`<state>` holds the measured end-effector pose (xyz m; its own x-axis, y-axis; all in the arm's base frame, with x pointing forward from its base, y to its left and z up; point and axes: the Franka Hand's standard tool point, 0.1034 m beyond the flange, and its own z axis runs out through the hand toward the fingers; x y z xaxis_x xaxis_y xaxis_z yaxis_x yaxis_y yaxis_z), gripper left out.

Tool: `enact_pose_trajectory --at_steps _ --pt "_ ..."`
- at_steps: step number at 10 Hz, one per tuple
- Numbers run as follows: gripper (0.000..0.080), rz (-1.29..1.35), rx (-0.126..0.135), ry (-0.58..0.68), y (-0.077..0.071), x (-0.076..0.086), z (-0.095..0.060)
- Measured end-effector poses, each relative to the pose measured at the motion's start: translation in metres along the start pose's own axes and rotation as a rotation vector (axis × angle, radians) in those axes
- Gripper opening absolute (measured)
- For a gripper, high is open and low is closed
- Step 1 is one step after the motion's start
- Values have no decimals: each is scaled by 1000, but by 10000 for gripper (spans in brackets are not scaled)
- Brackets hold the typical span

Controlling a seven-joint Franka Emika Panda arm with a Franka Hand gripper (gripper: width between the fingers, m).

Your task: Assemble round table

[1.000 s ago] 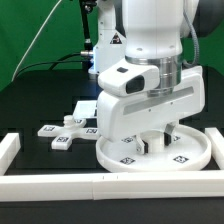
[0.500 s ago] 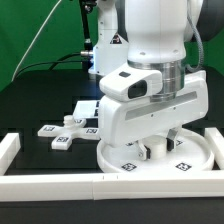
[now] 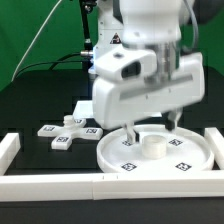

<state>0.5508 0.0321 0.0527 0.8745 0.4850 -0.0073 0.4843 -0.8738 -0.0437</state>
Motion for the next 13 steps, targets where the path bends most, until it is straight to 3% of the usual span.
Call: enact_pose_trajectory --at_steps 1,2,6,10,13 --pt "648 14 10 -16 0 -7 -7" --pt "648 3 10 -16 0 -4 -11" --pt "649 -281 6 -19 4 -9 -8" --pt "649 -790 -46 -33 -1 -44 -9" --pt "649 -956 -49 -48 5 -49 -7"
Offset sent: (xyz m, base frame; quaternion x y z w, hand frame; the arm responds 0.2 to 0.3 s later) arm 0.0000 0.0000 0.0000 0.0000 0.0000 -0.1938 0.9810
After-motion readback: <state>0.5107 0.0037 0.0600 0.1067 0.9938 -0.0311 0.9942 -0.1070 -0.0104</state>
